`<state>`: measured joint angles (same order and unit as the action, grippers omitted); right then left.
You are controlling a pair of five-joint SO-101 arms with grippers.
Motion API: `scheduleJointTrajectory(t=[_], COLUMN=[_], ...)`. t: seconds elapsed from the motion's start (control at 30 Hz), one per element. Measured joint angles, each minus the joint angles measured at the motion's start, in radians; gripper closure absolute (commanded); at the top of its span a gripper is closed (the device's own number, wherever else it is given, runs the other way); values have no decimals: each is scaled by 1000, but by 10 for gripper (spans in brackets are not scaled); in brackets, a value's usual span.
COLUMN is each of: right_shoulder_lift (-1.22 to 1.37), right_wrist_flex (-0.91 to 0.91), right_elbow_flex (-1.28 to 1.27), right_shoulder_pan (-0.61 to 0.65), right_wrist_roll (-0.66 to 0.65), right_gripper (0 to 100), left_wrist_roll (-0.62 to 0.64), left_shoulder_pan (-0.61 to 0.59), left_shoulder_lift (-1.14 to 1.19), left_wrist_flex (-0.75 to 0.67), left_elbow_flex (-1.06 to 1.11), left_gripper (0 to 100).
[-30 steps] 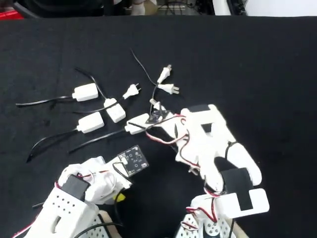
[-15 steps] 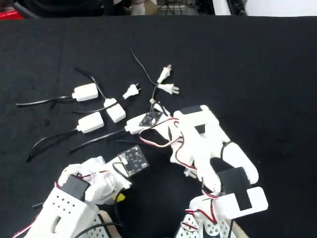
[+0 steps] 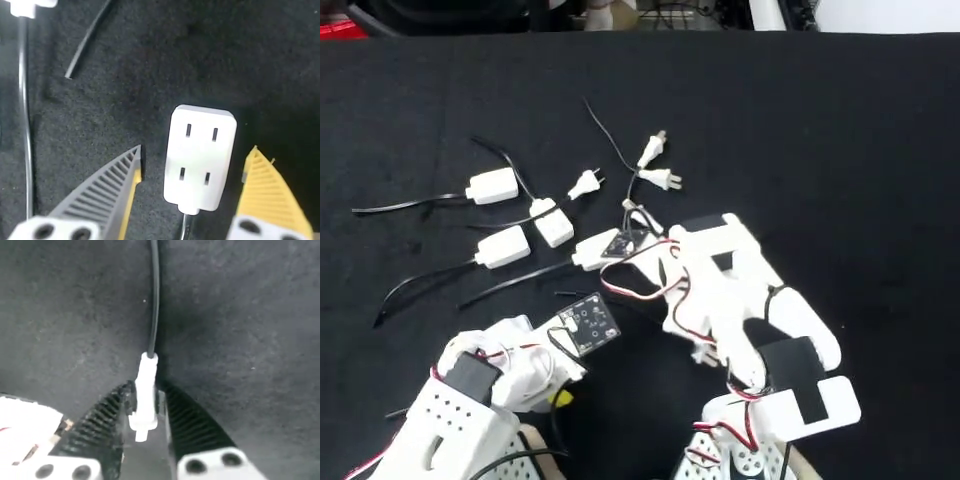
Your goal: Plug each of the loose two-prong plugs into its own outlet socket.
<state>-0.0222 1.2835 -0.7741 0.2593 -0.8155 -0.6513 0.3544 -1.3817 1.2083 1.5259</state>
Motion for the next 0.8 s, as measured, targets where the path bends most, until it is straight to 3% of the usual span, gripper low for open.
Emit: scheduleJointTrajectory(t=[0.17, 0.5, 0.8], right_shoulder_lift=[64, 137, -242], right_wrist_flex=[5, 81, 321], right_elbow_flex=[9, 100, 135], right_shoulder_pan=[11, 6, 6], right_wrist_roll=[0, 28, 57], right_gripper=[989, 987, 987], left_wrist_roll=[0, 0, 63], left_shoulder_pan=[0, 0, 0], left_shoulder_lift=[0, 0, 2], left_wrist_flex=[0, 0, -21], left_elbow_flex=[0, 0, 2], left_gripper=[686, 686, 708])
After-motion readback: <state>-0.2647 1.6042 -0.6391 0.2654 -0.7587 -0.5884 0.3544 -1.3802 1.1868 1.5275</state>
